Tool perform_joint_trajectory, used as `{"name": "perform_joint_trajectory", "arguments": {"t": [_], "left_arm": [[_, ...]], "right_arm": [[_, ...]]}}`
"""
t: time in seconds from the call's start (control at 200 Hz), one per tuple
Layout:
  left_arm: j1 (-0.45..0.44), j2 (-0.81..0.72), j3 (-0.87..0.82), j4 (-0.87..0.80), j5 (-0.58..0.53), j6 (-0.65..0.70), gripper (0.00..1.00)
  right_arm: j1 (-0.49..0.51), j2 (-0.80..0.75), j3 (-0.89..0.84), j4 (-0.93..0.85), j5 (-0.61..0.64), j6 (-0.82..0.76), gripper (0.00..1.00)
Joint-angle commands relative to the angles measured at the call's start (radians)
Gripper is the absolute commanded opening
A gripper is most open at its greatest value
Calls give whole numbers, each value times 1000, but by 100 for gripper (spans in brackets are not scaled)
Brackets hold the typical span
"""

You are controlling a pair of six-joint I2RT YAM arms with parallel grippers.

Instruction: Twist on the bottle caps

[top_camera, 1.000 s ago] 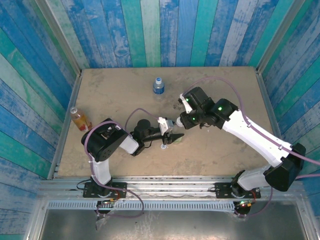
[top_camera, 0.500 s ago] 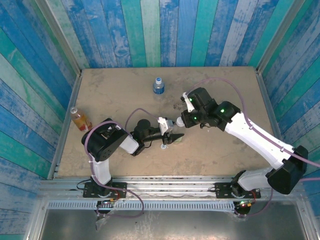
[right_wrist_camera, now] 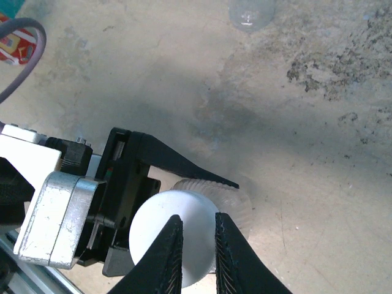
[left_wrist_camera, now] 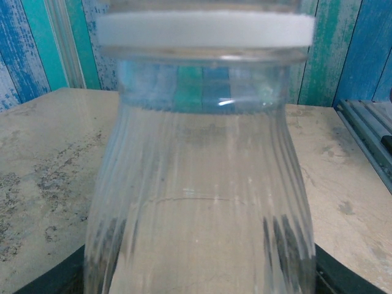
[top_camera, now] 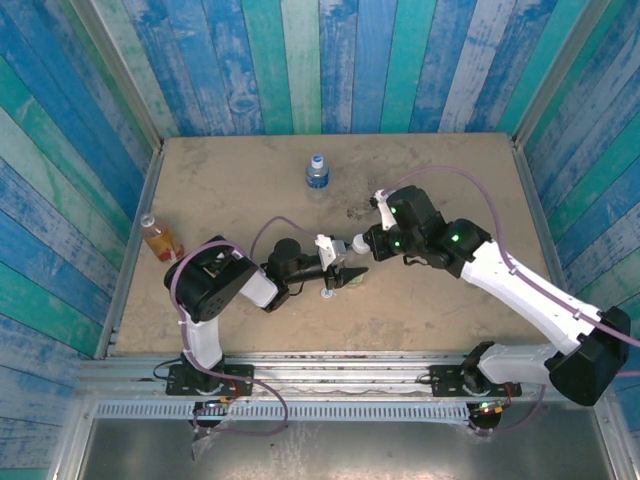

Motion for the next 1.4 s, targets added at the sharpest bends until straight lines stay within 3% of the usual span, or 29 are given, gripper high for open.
{"name": "perform_joint_trajectory", "arguments": {"t": [0.0,0.265,0.556,0.836,1.081,1.397], "left_arm": [[-7,47,9,-64,-3,9,59],[-7,51,13,-62,4,5,59],[-7,48,13,-69,1,10,59],[-7,45,12,-77,2,15,59],[-6,42,11,-77,3,18,59],[-7,47,12,-73,-3,8,59]], "right_arm": [[9,24,-136,-195,-23,32,16],[8,28,-221,-117,-49,52,15],[9,13,-32,-117,-76,-2,18],[-5,29,81,-69,-58,-11,30],[-90,56,74,-45,-153,-7,30],[-132,34,-3,-44,-295,-4,19]]}}
